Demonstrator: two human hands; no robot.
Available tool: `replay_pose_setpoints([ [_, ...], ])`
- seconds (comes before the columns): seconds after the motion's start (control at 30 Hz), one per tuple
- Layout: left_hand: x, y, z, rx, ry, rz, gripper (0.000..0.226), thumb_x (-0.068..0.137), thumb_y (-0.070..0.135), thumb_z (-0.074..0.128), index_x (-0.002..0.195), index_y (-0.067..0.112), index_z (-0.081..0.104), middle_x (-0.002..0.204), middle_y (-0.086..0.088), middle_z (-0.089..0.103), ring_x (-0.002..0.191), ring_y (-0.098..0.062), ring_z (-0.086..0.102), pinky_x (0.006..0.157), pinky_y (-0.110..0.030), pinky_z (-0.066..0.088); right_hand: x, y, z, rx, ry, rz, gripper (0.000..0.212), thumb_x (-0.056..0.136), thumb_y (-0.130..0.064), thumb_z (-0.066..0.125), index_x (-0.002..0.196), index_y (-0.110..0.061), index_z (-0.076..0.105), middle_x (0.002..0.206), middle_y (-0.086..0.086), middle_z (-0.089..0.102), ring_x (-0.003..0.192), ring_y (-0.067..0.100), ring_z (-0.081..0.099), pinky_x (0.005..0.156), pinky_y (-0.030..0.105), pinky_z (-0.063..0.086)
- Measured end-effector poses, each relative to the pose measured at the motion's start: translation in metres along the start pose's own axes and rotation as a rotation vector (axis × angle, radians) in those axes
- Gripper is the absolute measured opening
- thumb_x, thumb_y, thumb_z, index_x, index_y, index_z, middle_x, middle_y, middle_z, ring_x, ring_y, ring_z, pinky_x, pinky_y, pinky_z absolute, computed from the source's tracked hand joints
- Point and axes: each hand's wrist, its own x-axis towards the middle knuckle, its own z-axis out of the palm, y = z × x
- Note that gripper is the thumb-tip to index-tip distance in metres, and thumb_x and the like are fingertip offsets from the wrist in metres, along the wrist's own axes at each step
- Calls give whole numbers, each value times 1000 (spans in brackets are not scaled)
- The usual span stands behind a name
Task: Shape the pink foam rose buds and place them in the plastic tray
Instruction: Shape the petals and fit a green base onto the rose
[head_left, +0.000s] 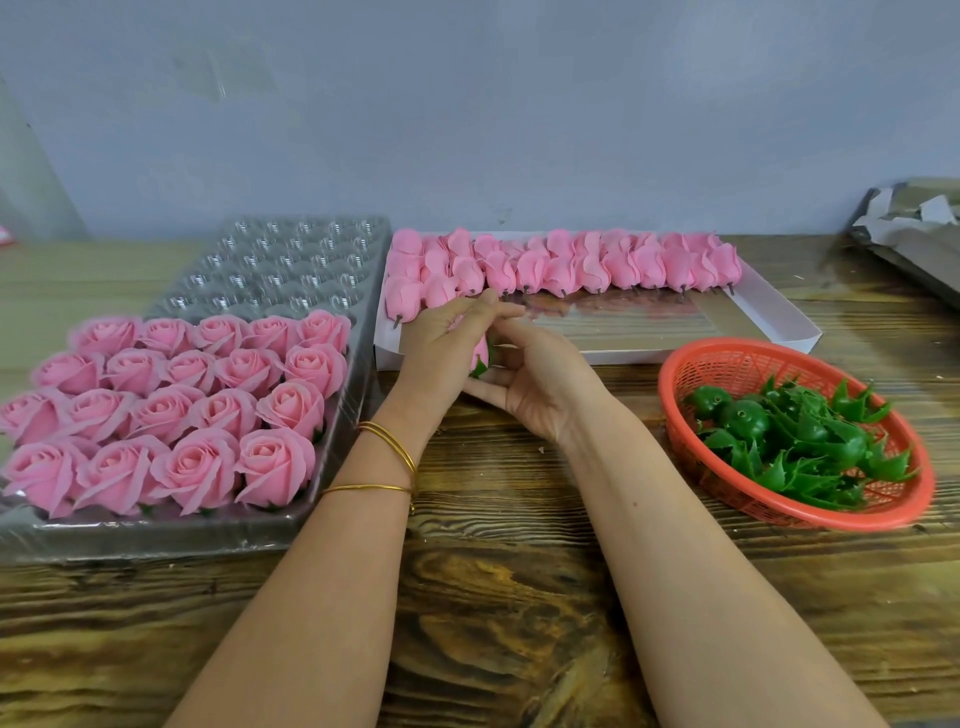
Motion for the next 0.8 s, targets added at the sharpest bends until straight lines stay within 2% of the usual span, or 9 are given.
replay_pose_setpoints([
  [0.1,0,-2,-1,6,15,0,32,100,31,48,100,14,75,105,-1,73,104,-9,64,99,-32,47,0,-2,-3,88,-39,49,25,98,-4,40,85,-3,62,61,9,67,54,19,68,57,34,61],
  [0.2,1,-3,-1,29,26,17,33,100,33,47,100,16,75,106,3,72,107,-3,61,99,-23,42,-2,-2,-4,108,-83,65,23,95,4,43,91,-2,65,70,8,72,60,19,71,57,32,61],
  [0.3,2,-2,-2,12,43,37,34,100,32,47,100,14,76,102,2,73,100,0,63,89,-9,42,-3,-1,-3,114,-97,84,23,97,5,44,94,-3,65,84,10,70,77,22,67,63,32,62],
  [0.4,3,-2,-1,2,57,41,33,100,31,48,96,15,76,97,0,73,98,-6,65,92,-16,45,-3,-3,-4,153,-132,105,24,99,5,41,97,-2,64,91,10,69,86,23,65,71,34,60],
  [0.47,3,-2,-2,-2,57,47,31,99,31,49,91,20,76,89,7,73,93,-3,65,90,-17,45,-4,-4,-4,171,-153,114,25,99,5,39,98,-2,63,93,11,68,89,23,64,75,34,58],
  [0.53,4,-3,-2,-2,52,49,31,99,32,49,88,23,76,85,12,74,93,-1,65,90,-18,45,-4,-4,-4,175,-167,115,27,99,8,36,99,-2,62,95,11,67,90,22,64,76,34,58],
  [0.63,6,-5,-3,0,46,51,33,99,33,48,85,22,76,85,8,74,93,-5,66,92,-24,47,-5,-5,-3,187,-173,108,26,98,9,36,101,0,60,96,12,66,90,23,64,75,34,58],
  [0.73,7,-6,-4,-19,55,63,39,99,35,48,74,23,75,77,7,73,84,-8,66,85,-28,48,-5,-5,-4,256,-169,114,28,94,15,34,101,6,59,95,17,67,90,29,66,78,40,58],
  [0.8,7,-7,-5,-29,74,73,44,96,41,47,64,26,73,75,6,72,81,-6,66,82,-28,48,-5,-5,-4,268,-182,108,30,91,19,30,100,11,57,98,22,65,93,32,65,88,45,56],
])
